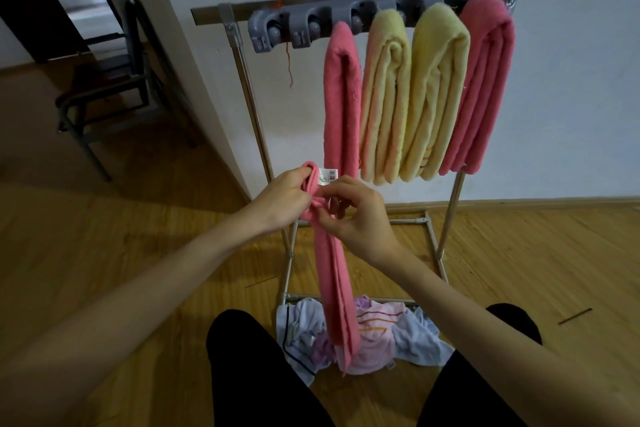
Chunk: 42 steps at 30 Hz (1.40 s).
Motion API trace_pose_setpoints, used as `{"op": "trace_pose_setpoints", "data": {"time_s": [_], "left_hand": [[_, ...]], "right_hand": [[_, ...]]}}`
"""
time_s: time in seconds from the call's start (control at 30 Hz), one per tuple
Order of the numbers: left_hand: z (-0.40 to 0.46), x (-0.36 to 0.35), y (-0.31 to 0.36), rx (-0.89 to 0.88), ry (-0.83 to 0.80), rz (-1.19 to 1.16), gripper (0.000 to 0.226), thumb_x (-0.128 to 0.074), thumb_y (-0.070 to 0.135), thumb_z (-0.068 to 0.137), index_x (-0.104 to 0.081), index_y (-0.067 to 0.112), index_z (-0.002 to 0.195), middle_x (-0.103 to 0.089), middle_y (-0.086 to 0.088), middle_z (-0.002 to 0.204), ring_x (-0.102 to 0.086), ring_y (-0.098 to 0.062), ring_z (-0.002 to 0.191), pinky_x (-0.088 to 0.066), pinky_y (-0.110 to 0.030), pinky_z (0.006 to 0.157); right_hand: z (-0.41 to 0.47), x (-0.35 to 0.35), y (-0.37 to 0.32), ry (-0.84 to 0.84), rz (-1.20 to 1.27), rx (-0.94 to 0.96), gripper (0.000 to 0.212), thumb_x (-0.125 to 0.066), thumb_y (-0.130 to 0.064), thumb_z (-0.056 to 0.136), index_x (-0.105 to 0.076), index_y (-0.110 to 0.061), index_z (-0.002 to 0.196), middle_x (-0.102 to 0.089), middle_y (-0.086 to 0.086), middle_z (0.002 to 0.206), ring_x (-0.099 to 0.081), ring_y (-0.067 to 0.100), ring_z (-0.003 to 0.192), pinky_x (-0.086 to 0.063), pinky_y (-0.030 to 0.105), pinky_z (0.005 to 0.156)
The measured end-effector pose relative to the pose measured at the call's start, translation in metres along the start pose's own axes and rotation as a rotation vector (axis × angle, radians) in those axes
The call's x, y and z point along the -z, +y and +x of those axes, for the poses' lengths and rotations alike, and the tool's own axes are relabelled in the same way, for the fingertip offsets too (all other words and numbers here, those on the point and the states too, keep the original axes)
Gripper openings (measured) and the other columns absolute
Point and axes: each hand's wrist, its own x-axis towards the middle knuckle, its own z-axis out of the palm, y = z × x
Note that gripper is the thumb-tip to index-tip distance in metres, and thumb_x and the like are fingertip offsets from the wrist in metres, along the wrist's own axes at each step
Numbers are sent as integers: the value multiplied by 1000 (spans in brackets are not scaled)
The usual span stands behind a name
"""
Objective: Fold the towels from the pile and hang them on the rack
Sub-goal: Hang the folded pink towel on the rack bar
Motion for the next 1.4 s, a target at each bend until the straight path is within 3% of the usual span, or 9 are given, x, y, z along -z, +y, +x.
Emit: {"op": "trace_pose_setpoints", "data": {"time_s": [0.1, 0.33, 0.43, 0.57, 0.7, 0.87, 1.03, 1.23, 1.4], "left_hand": [[-2, -2, 2, 23, 3, -60, 42, -46, -10, 85, -50, 8, 123, -52, -17, 105, -55, -39, 105, -50, -50, 86], [-3, -4, -1, 12, 12, -108, 32, -49, -9, 83, -46, 21, 94, -52, -11, 98, -55, -34, 98, -50, -50, 87], [-2, -5, -4, -2, 13, -96, 31, -54, -7, 79, -49, 23, 85, -55, -25, 108, -56, -39, 102, -50, -56, 88], [0, -2, -14, -27, 34, -80, 31, -56, 6, 79, -59, 0, 109, -60, -22, 101, -60, -35, 93, -52, -55, 83], [2, 3, -33, -145, 160, 286, 37, -47, 13, 94, -52, 11, 131, -53, -4, 120, -53, -14, 94, -47, -32, 88], [2, 11, -67, -391, 336, 814, 39, -59, 27, 89, -55, 21, 128, -48, -7, 129, -56, -18, 96, -54, -35, 82], [-2, 4, -68, -641, 398, 540, 20, -63, 24, 87, -68, 8, 98, -67, -5, 104, -64, -14, 94, -52, -24, 85], [-1, -12, -54, -544, 415, -7, 21, -74, 7, 79, -60, 3, 94, -65, -3, 86, -64, -9, 78, -54, -17, 71], [7, -21, -33, -505, 404, -164, 31, -77, 5, 76, -52, 6, 95, -62, -2, 84, -64, -12, 75, -54, -20, 66]], "right_hand": [[-2, 0, 2, -1, -47, 61, 14, -72, -9, 76, -69, -7, 90, -57, -3, 80, -52, 8, 65, -46, 19, 60], [-2, 9, 5, -147, -99, 140, 24, -77, -13, 74, -64, -7, 94, -59, 2, 88, -55, 13, 76, -49, 27, 66], [-1, 12, 6, -177, -92, 149, 21, -73, -7, 77, -63, -5, 95, -57, 3, 89, -54, 16, 76, -50, 30, 65], [1, 15, 10, -226, -109, 149, 25, -67, 6, 73, -63, -4, 95, -57, 4, 90, -54, 17, 76, -51, 31, 65], [3, 24, 16, -164, -80, 132, 20, -65, 0, 72, -63, -2, 92, -59, 6, 88, -54, 18, 75, -48, 28, 64], [8, 31, 24, -137, -98, 101, 18, -66, 1, 75, -63, -5, 92, -60, 4, 86, -55, 18, 75, -48, 29, 65], [11, 33, 26, -78, -68, 67, 15, -67, -6, 78, -61, -10, 91, -61, 1, 84, -54, 14, 73, -47, 27, 66], [15, 40, 25, -116, -55, 12, 31, -60, 10, 71, -55, -9, 95, -59, 2, 87, -56, 14, 77, -49, 26, 70], [26, 58, 20, -263, -133, -14, 31, -58, -2, 68, -60, -7, 99, -62, -3, 83, -56, 7, 73, -46, 18, 68]]}}
